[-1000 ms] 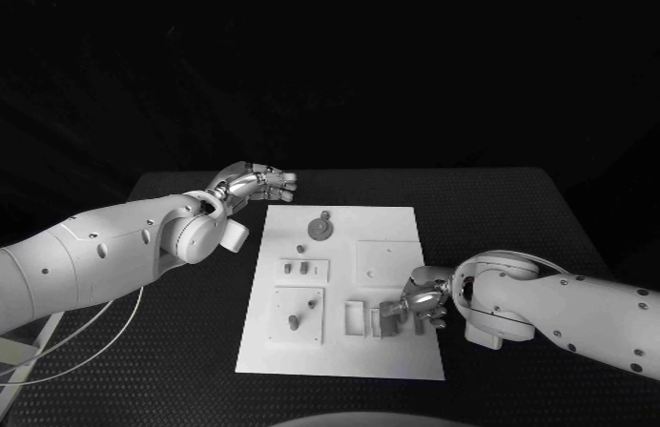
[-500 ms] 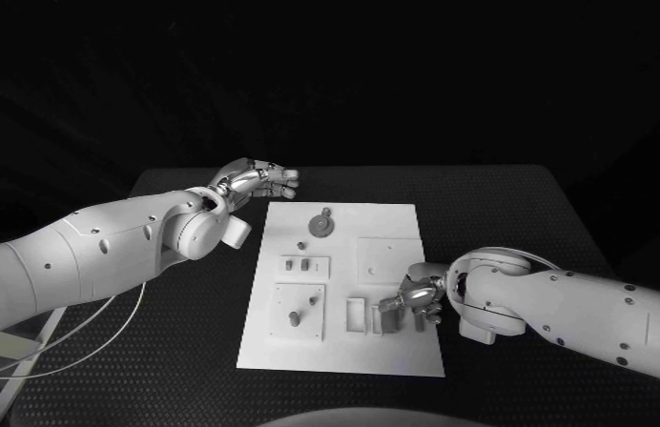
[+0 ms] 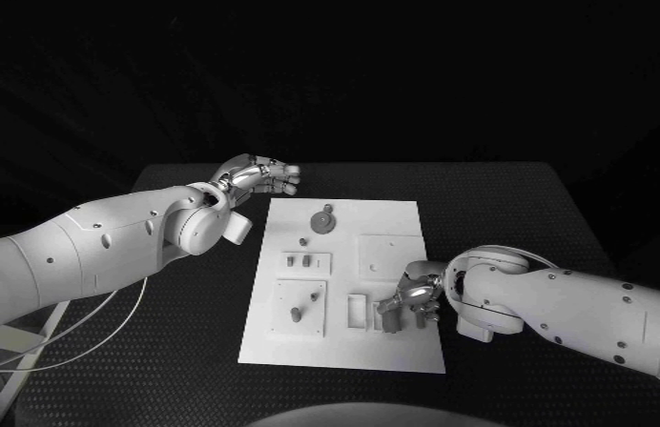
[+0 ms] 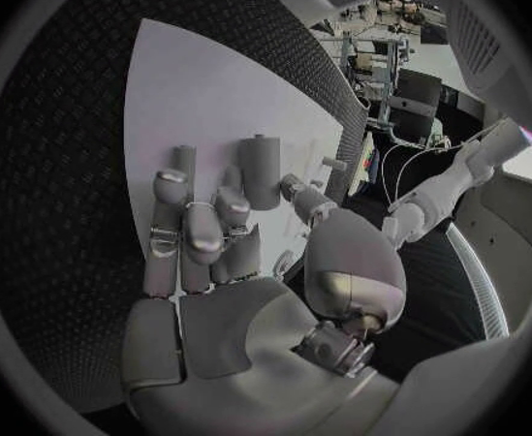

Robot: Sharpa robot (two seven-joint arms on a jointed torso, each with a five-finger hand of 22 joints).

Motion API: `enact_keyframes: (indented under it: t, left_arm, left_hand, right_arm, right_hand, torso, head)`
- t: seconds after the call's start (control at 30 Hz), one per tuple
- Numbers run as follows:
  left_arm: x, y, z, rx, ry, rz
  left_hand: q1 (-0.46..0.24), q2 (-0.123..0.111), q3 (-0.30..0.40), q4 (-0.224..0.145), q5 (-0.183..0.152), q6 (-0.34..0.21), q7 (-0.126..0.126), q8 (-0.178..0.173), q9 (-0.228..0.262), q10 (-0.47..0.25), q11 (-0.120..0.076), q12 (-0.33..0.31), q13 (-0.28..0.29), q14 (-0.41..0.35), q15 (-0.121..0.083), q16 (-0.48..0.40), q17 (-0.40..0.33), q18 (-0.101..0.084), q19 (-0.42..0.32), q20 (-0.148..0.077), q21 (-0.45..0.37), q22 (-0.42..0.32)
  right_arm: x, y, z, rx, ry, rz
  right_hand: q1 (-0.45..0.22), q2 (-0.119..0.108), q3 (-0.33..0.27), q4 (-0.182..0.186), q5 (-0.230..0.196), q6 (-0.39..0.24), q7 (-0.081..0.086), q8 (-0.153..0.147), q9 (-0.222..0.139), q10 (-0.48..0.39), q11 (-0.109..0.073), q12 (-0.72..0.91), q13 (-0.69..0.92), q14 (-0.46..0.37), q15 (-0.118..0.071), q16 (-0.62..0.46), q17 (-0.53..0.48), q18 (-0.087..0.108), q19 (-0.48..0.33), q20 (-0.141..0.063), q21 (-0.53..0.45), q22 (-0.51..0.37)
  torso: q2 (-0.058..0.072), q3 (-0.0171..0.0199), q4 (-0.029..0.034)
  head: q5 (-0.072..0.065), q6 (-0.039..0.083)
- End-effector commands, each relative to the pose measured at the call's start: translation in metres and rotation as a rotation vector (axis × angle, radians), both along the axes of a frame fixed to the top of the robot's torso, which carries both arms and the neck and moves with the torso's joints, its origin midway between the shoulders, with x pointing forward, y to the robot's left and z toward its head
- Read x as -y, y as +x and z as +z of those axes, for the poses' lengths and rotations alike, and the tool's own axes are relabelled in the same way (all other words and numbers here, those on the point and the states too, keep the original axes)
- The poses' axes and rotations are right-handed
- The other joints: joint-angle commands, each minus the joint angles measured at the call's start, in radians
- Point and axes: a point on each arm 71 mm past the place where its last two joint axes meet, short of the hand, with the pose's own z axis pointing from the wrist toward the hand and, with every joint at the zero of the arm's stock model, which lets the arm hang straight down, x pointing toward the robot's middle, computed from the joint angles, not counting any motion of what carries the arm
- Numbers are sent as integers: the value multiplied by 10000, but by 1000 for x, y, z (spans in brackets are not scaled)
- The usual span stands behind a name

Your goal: Assemble the parts on the task board

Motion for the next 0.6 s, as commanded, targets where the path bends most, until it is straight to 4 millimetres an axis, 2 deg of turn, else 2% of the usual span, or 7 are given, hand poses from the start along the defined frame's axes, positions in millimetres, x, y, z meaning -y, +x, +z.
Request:
enact_keyframes:
  t: [0.03,0.07,0.13,0.2,0.23,0.3,0.6]
  left_arm:
    - [1,0,1,5,-142,-127]
    - [1,0,1,5,-138,-120]
    - [1,0,1,-1,-133,-113]
    - [1,0,1,-11,-128,-110]
    - [1,0,1,-16,-126,-111]
    - [0,0,1,-35,-123,-118]
    - [-2,0,0,-77,-80,-61]
  left_hand:
    - [-42,28,-82,-6,-36,13,66,-8,16,-20,54,24,-18,49,4,-62,13,-25,-34,58,-41,-11]
    - [-42,29,-82,-6,-36,14,66,-8,16,-19,54,24,-19,49,4,-63,13,-25,-34,58,-41,-12]
    - [-41,30,-82,-6,-36,15,66,-7,16,-18,53,24,-20,49,4,-64,14,-25,-35,58,-42,-12]
    - [-42,31,-83,-6,-36,16,66,-7,16,-17,53,25,-20,49,5,-66,14,-25,-35,58,-43,-12]
    - [-42,32,-83,-6,-36,17,66,-6,16,-16,52,25,-21,49,5,-67,14,-25,-35,58,-43,-13]
    - [-44,33,-84,-5,-36,19,67,-6,16,-15,52,26,-22,49,5,-70,15,-25,-36,59,-44,-13]
    - [-53,40,-88,-2,-36,21,68,-5,17,-14,52,25,-29,45,8,-83,16,-27,-39,61,-50,-16]
  right_arm:
    - [-1,-7,-9,-200,-279,233]
    - [-1,-8,-8,-137,-307,258]
    - [-2,-8,-7,-6,-336,328]
    - [-2,-8,-7,26,-301,311]
    - [-2,-8,-7,38,-280,308]
    - [-1,-9,-6,32,-219,260]
    - [4,-15,1,-27,78,142]
  right_hand:
    - [169,401,-6,-481,-3,108,17,-99,-294,-31,-19,56,-22,35,-71,45,13,299,-55,-14,43,209]
    - [264,529,20,-648,-2,120,18,-102,-290,-25,-24,61,-27,37,-74,44,13,299,-53,-18,52,209]
    - [604,1035,156,-1136,-3,165,6,-98,-272,3,-27,79,-38,47,-81,48,12,297,-47,-23,75,209]
    - [631,1176,158,-1264,-4,182,5,-98,-266,11,-25,82,-44,49,-78,47,11,299,-46,-9,81,207]
    - [638,1380,154,-1460,-2,218,3,-95,-257,25,-25,84,-57,53,-77,47,9,299,-48,16,88,203]
    - [509,1573,98,-1730,-14,272,-3,-107,-248,51,-31,87,-85,59,-77,44,4,299,-50,62,92,192]
    - [246,1799,99,-1864,-9,395,-25,-116,-234,98,-53,90,-133,74,-92,38,-9,299,-36,94,88,178]
  torso:
    - [2,0,-7]
    - [2,0,-7]
    - [4,2,-7]
    - [3,2,-10]
    - [2,4,-14]
    - [2,4,-14]
    - [3,-1,-15]
  head:
    - [10,-3]
    - [10,-3]
    - [15,-5]
    - [15,-1]
    - [16,13]
    - [16,13]
    - [30,36]
